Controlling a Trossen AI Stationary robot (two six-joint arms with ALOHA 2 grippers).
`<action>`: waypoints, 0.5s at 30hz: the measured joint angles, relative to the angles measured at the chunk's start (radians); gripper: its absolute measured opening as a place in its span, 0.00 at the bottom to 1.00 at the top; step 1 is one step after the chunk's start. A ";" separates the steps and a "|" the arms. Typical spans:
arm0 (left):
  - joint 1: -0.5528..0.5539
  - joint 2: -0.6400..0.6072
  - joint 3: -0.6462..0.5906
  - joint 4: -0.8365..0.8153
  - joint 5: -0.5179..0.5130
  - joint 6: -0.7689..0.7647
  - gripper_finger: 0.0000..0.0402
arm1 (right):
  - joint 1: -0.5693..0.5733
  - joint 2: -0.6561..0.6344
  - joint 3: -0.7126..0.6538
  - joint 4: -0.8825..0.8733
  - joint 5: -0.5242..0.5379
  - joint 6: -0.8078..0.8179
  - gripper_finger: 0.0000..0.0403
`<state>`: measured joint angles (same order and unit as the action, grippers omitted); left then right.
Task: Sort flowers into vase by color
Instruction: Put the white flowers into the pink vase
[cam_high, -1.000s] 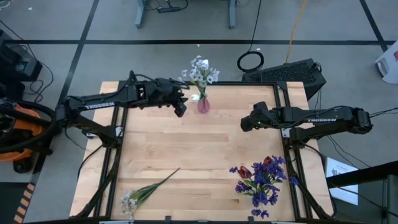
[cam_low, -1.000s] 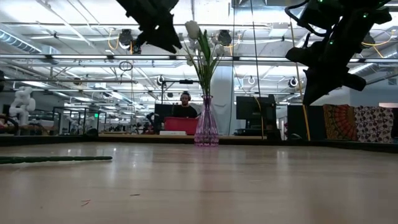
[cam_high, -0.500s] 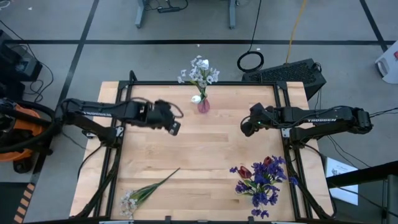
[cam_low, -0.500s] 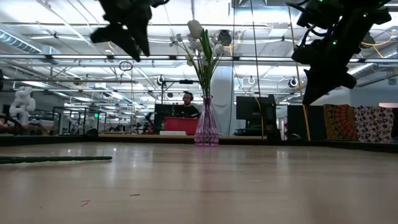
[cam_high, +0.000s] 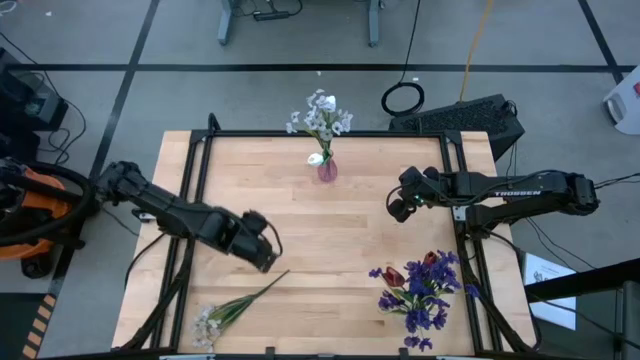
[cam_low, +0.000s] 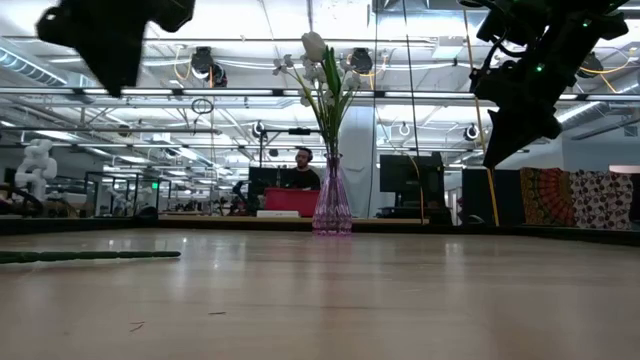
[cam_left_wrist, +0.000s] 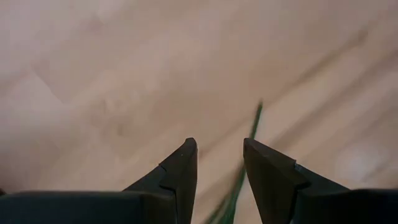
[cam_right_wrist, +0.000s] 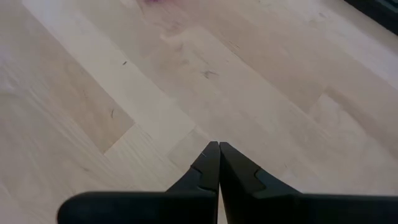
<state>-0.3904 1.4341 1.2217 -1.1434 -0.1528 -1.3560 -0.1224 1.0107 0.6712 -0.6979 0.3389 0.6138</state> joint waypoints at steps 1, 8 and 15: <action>-0.016 0.014 0.000 0.000 0.027 0.000 0.34 | 0.000 0.000 0.000 0.000 0.000 -0.009 0.00; -0.112 0.113 0.000 0.002 0.226 0.086 0.34 | 0.000 0.000 0.000 0.000 0.000 -0.028 0.00; -0.174 0.209 0.000 0.088 0.409 0.105 0.34 | 0.000 0.000 0.000 0.000 0.000 -0.028 0.00</action>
<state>-0.5645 1.6427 1.2217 -1.0557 0.2566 -1.2509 -0.1226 1.0107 0.6712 -0.6984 0.3386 0.5854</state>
